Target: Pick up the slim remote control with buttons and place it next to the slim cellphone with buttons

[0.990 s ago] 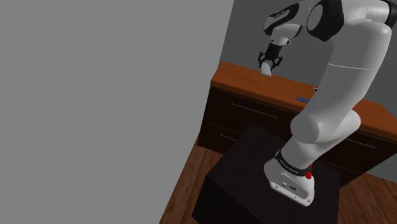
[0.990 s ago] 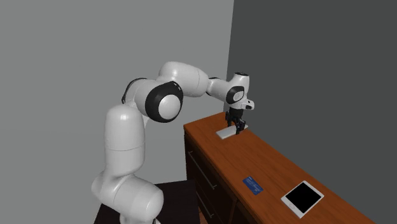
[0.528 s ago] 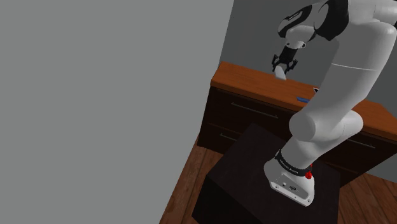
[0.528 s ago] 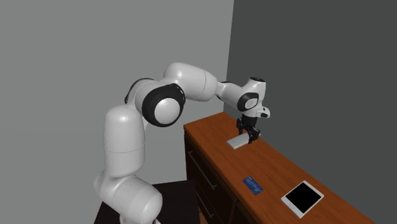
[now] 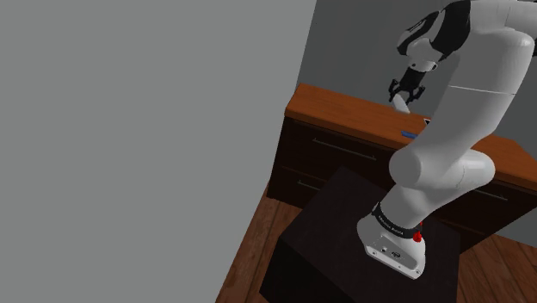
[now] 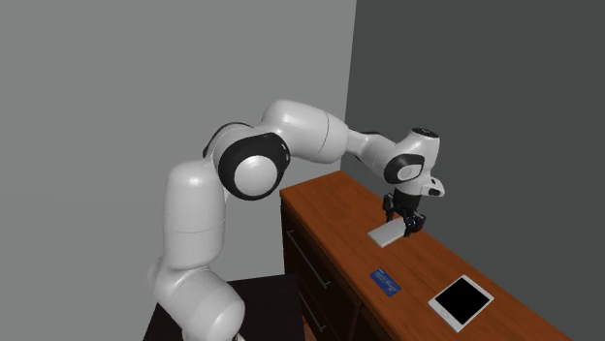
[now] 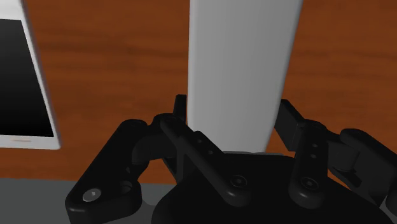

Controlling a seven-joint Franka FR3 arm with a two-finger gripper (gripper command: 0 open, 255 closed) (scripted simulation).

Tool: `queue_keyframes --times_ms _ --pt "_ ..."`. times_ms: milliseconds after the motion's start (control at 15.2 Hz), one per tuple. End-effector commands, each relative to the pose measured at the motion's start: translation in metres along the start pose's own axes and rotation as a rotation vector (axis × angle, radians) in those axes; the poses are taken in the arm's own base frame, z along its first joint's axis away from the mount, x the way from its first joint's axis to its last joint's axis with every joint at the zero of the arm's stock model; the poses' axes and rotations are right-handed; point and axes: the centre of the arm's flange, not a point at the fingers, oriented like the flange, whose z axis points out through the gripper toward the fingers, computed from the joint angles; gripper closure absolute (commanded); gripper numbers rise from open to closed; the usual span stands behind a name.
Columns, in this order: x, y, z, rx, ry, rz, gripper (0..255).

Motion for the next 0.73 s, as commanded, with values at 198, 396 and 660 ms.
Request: queue_keyframes --times_ms 198,396,660 --pt "0.005 0.068 -0.001 0.000 0.000 -0.001 255" --pt "0.008 0.107 -0.001 0.000 0.000 -0.001 255" --pt "0.012 0.160 -0.001 0.000 0.000 -0.001 255"
